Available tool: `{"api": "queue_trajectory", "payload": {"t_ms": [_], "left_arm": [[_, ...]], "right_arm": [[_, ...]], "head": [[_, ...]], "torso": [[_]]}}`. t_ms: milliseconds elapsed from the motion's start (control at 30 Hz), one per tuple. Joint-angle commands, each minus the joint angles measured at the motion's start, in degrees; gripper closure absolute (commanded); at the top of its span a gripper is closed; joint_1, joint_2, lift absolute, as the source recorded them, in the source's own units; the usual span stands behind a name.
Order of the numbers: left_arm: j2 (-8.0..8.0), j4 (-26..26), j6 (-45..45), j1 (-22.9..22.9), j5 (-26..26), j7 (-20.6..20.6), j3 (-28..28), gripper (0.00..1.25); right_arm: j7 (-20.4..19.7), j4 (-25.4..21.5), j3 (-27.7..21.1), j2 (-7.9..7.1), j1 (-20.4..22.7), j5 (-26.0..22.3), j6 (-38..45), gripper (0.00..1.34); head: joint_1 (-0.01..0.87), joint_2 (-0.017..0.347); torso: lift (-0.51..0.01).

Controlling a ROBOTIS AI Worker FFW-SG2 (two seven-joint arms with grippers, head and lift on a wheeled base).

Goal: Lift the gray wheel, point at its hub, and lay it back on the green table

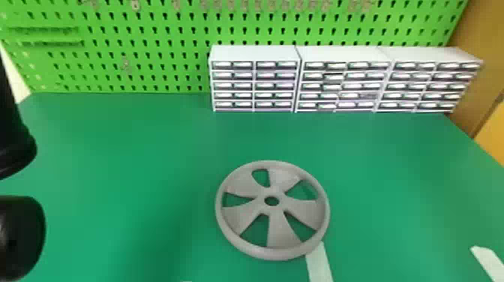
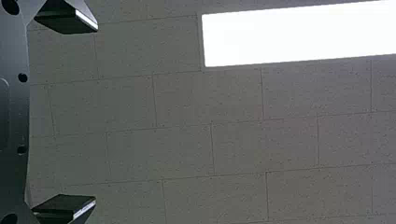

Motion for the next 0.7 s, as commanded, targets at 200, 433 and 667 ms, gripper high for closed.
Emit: {"api": "queue_trajectory", "payload": {"t_ms": [200, 433, 667], "left_arm": [[0.00, 0.09, 0.00, 0.12, -0.23, 0.18, -0.05, 0.00], [0.00, 0.35, 0.00, 0.20, -0.41, 0.79, 0.13, 0.00], [-0.26, 0.96, 0.00, 0.73, -0.15, 0.97, 0.31, 0.00]], "right_arm": [[0.00, 0.05, 0.35, -0.13, -0.09, 0.09, 0.42, 0.12], [-0.18, 0.22, 0.79, -0.04, -0.09, 0.27, 1.21, 0.11], [-0.62, 0.49, 1.05, -0.13, 0.09, 0.44, 2.35, 0.11]], "head": [[0.692, 0.048], [0.692, 0.048], [0.692, 0.048]], "torso": [[-0.093], [-0.093], [-0.093]]}}
